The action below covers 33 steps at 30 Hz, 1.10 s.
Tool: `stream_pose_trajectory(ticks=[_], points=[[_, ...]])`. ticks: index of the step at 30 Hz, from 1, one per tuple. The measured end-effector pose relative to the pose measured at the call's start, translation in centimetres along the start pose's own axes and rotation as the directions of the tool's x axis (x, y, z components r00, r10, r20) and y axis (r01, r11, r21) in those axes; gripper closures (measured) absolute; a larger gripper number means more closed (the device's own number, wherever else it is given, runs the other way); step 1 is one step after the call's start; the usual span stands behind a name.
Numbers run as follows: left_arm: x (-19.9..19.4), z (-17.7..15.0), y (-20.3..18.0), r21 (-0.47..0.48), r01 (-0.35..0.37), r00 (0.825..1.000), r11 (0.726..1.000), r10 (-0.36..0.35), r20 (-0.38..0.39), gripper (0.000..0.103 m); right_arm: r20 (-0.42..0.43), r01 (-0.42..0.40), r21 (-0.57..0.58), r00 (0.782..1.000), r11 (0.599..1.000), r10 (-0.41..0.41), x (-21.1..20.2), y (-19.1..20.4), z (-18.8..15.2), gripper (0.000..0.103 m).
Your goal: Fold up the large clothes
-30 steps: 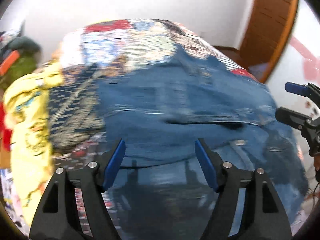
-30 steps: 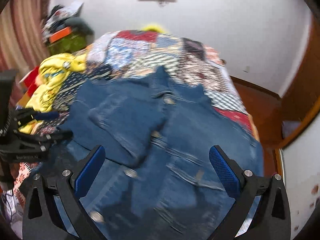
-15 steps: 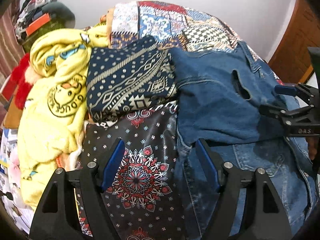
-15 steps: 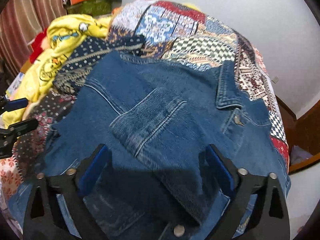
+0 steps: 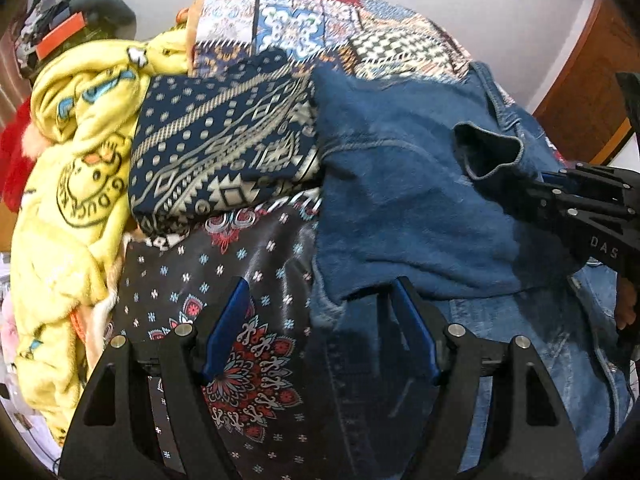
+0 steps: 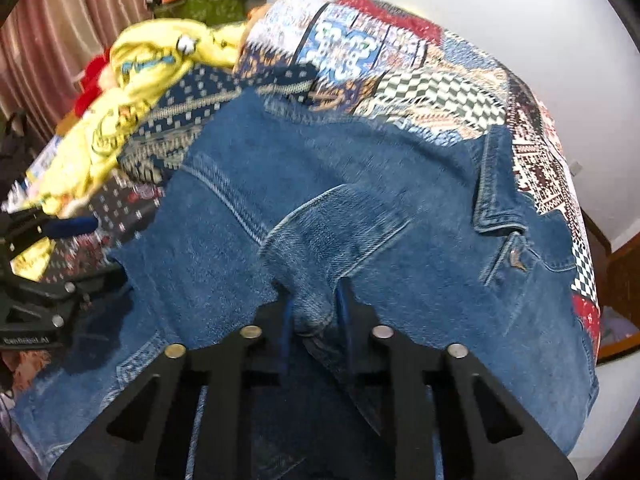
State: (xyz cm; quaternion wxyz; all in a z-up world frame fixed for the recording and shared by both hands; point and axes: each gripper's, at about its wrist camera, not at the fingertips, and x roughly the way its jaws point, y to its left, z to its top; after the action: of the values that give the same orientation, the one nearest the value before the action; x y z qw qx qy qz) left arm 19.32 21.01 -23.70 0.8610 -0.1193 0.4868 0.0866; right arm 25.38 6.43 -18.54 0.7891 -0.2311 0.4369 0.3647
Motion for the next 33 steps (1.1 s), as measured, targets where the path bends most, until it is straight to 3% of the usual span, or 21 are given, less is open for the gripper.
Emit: stream_pose_trajectory(ticks=[6,9,17,20,22,24,30,33], points=[[-2.0,1.5,-1.7,0.026,-0.002,0.999,1.000,0.001,0.051,0.031,0.121,0.022,0.052,0.992,0.998,-0.028,-4.6,-2.4,-0.2,0.090],[-2.3,2.4,-3.0,0.040,0.000,0.998,0.999,-0.003,0.062,0.031,0.207,0.039,0.129,0.976,0.991,-0.066,-8.3,-5.4,-0.8,0.090],[0.1,2.2,-7.1,0.072,0.040,0.999,0.997,-0.040,0.003,0.031,0.319,0.028,0.339,0.937,0.940,-0.143,-14.5,-12.8,-4.9,0.090],[2.2,1.5,-8.3,0.111,0.009,0.999,0.994,-0.005,-0.044,0.031,0.306,0.007,0.401,0.941,0.916,-0.141,-14.7,-14.9,-7.5,0.090],[3.6,0.8,-8.5,0.115,-0.013,0.997,0.993,0.022,-0.074,0.028,0.267,-0.008,0.439,0.956,0.898,-0.122,-13.5,-16.1,-9.4,0.090],[3.7,0.5,-8.1,0.093,-0.024,0.998,0.995,0.029,-0.055,0.020,0.231,-0.022,0.471,0.968,0.882,-0.099,-12.1,-16.8,-11.1,0.090],[3.8,0.3,-8.1,0.101,-0.034,0.998,0.994,0.039,-0.053,0.019,0.151,-0.038,0.578,0.987,0.815,-0.062,-9.0,-18.2,-15.7,0.090],[3.8,0.3,-8.2,0.100,-0.039,0.998,0.994,0.044,-0.050,0.018,0.136,-0.034,0.593,0.989,0.804,-0.059,-8.8,-18.6,-16.9,0.090]])
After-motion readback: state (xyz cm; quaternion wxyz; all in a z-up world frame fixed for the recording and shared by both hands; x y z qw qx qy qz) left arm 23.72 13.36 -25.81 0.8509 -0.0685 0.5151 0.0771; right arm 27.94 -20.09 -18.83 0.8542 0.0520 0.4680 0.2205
